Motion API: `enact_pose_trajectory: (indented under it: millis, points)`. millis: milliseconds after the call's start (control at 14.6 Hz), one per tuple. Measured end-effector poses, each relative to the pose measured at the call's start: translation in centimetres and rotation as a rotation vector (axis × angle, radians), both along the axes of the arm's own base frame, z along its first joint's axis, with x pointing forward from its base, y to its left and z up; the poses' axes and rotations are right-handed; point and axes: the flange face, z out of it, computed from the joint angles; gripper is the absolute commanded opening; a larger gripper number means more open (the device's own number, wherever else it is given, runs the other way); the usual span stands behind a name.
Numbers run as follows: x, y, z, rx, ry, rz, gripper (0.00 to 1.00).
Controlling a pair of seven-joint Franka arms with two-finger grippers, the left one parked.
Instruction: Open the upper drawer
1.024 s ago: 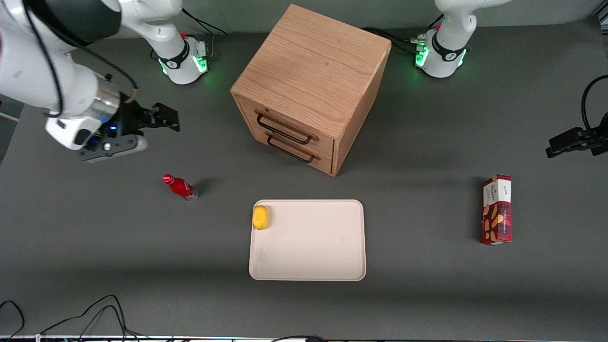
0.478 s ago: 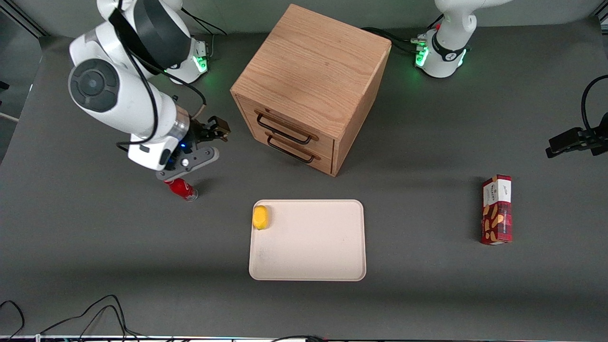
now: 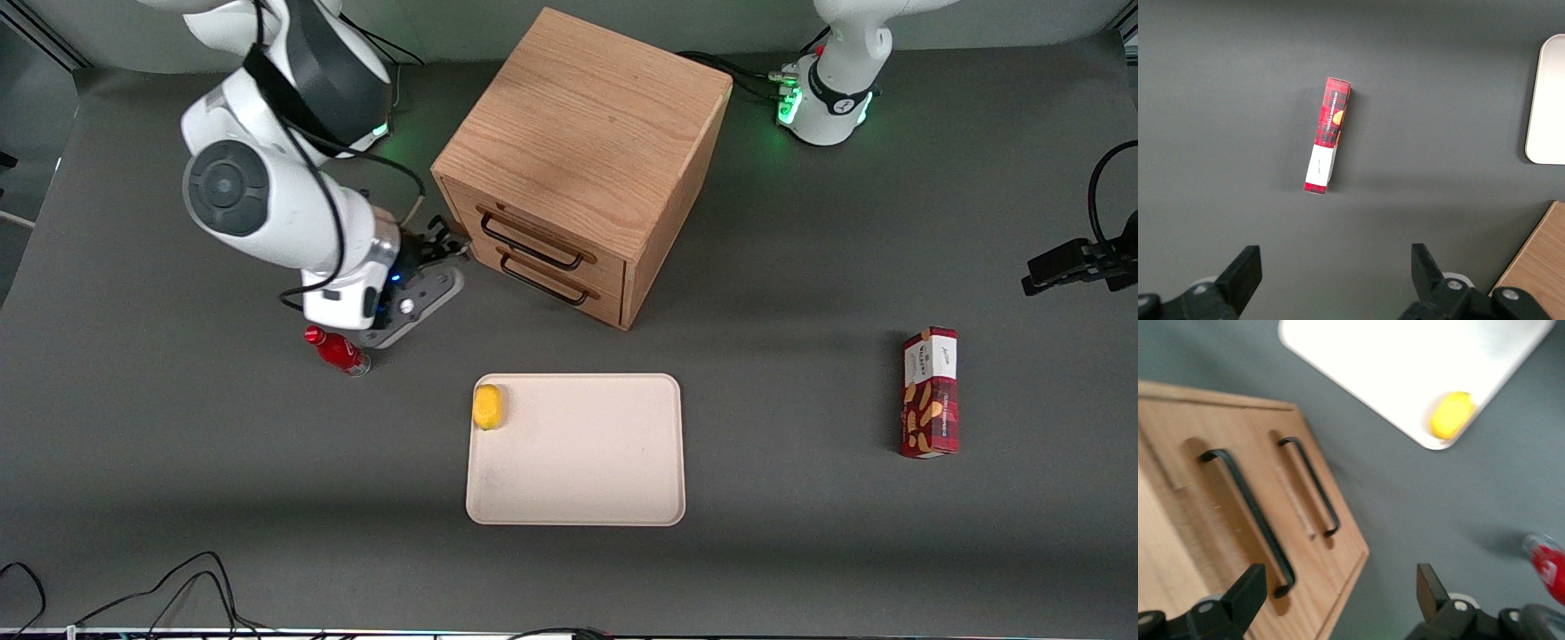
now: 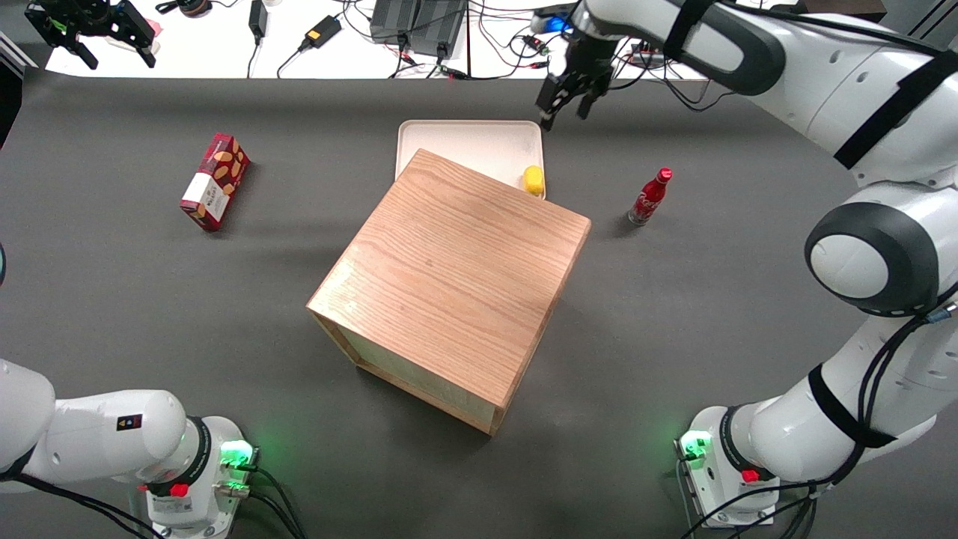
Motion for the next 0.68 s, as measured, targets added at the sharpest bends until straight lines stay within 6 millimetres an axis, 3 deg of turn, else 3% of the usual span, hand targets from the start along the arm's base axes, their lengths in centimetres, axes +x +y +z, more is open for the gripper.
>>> enact_pose_trajectory:
  millis: [341, 478, 683]
  points:
    - [-3.2, 6.3, -2.6, 0.028, -0.001, 0.245, 1.00]
    - [-3.4, 7.7, -3.2, 0.037, -0.052, 0.322, 1.00]
    - [-2.9, 8.0, -4.5, 0.051, -0.067, 0.382, 1.00]
